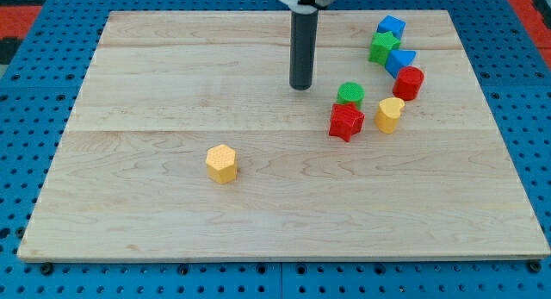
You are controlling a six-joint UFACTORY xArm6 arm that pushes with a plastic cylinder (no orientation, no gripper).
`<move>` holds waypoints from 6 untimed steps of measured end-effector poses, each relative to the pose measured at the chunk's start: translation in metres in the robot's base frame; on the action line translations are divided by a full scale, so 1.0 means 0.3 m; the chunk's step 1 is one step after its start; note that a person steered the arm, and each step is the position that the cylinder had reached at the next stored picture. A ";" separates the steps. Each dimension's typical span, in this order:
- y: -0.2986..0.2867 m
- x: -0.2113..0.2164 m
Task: Push the green circle into the red circle
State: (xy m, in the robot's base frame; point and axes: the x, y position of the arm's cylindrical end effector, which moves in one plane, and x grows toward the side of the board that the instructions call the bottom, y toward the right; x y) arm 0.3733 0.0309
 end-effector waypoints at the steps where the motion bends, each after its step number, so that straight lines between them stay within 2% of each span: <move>1: 0.082 0.069; 3: 0.355 0.107; 4: 0.375 0.107; 6: 0.146 0.085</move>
